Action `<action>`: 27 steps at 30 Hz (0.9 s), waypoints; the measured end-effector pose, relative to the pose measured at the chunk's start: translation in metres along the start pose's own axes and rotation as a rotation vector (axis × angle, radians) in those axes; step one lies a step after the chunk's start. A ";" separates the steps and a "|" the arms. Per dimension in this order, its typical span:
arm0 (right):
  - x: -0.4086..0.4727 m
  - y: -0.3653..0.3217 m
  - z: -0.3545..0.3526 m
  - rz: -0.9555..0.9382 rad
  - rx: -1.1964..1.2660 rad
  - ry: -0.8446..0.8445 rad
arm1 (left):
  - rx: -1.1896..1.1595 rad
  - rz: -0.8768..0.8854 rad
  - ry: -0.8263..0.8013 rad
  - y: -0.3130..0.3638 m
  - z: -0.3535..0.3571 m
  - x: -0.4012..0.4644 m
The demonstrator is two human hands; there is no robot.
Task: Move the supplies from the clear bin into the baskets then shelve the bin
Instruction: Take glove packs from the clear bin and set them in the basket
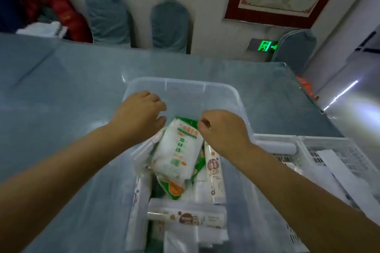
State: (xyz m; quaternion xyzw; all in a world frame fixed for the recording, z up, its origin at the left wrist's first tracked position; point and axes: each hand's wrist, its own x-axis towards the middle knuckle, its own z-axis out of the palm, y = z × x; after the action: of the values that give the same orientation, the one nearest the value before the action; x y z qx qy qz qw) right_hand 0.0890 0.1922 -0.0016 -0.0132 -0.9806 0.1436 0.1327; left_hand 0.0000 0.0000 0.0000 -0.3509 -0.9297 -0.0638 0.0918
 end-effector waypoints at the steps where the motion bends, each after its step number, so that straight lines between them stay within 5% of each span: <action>1: 0.007 -0.006 0.014 -0.013 -0.018 -0.052 | 0.026 0.004 -0.019 -0.008 0.003 0.001; 9: 0.008 -0.041 0.128 0.074 -0.196 -0.556 | 0.050 -0.015 -0.016 -0.051 0.037 -0.005; 16: -0.014 -0.034 0.156 -0.042 -0.377 -0.514 | -0.056 -0.037 0.045 -0.053 0.043 -0.003; 23: -0.014 -0.025 0.122 0.003 -0.042 -0.455 | -0.074 -0.038 0.072 -0.053 0.042 -0.005; 27: -0.009 -0.012 0.080 0.091 0.004 -0.251 | 0.009 0.038 -0.088 -0.051 0.035 -0.004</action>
State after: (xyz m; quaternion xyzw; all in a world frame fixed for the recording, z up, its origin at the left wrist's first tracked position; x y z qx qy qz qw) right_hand 0.0767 0.1575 -0.0742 -0.0394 -0.9876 0.1518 0.0024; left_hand -0.0351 -0.0341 -0.0377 -0.3707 -0.9262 -0.0424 0.0538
